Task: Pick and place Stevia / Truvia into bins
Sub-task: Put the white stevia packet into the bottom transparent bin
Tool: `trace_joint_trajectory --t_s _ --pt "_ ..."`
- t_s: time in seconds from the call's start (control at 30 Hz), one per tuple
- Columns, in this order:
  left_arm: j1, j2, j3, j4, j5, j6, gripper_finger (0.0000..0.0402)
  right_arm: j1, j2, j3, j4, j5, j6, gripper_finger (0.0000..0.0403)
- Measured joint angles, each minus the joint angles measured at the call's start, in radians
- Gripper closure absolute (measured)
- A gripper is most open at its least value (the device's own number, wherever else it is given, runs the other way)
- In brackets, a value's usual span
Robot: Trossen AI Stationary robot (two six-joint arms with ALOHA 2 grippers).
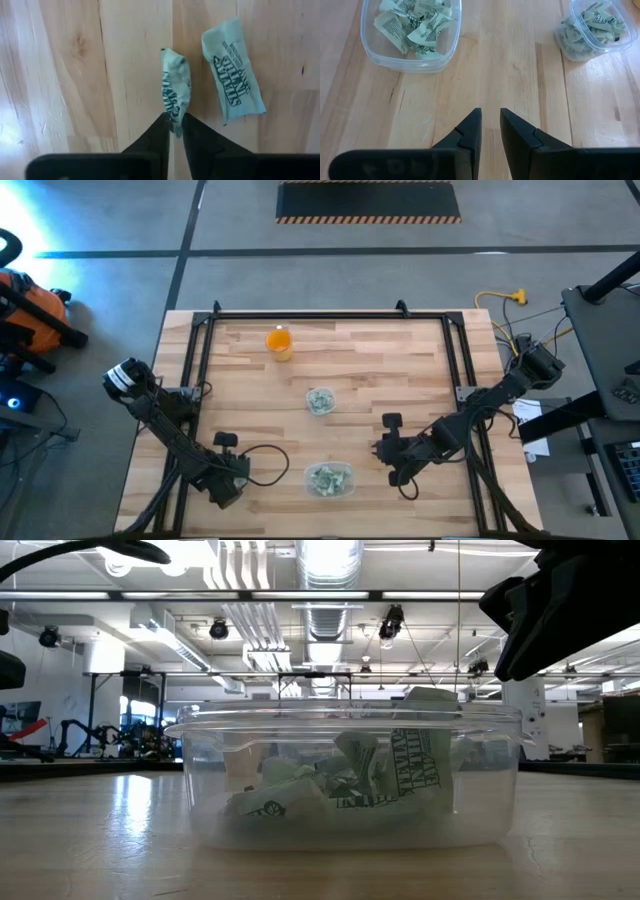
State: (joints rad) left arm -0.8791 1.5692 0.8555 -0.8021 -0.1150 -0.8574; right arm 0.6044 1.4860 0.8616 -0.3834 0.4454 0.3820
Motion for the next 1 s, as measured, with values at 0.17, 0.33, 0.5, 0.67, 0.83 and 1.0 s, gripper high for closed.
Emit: trace_joint_trajectory --t_s 0.17,0.33,0.5,0.67,0.83,1.0 --pt "0.000 0.000 0.001 -0.030 0.013 -0.001 0.0398 0.000 0.000 0.000 0.005 0.000 0.000 0.0343" --pt "0.005 -0.001 0.038 -0.110 0.005 0.000 0.0399 0.000 0.001 0.000 0.008 0.000 0.000 0.0346" --pt "0.023 -0.009 0.091 -0.150 -0.082 0.015 0.0400 0.000 0.001 0.000 0.020 0.001 -0.006 0.0346" --pt "0.042 -0.011 0.164 -0.136 -0.227 0.116 0.0400 0.000 0.001 0.000 0.048 0.001 -0.039 0.0346" --pt "0.071 -0.012 0.224 0.013 -0.343 0.316 0.0400 0.000 0.001 0.000 0.054 0.001 -0.045 0.0346" --pt "0.114 -0.012 0.226 0.312 -0.371 0.619 0.0400 0.000 0.001 0.000 0.054 0.001 -0.045 0.0346"
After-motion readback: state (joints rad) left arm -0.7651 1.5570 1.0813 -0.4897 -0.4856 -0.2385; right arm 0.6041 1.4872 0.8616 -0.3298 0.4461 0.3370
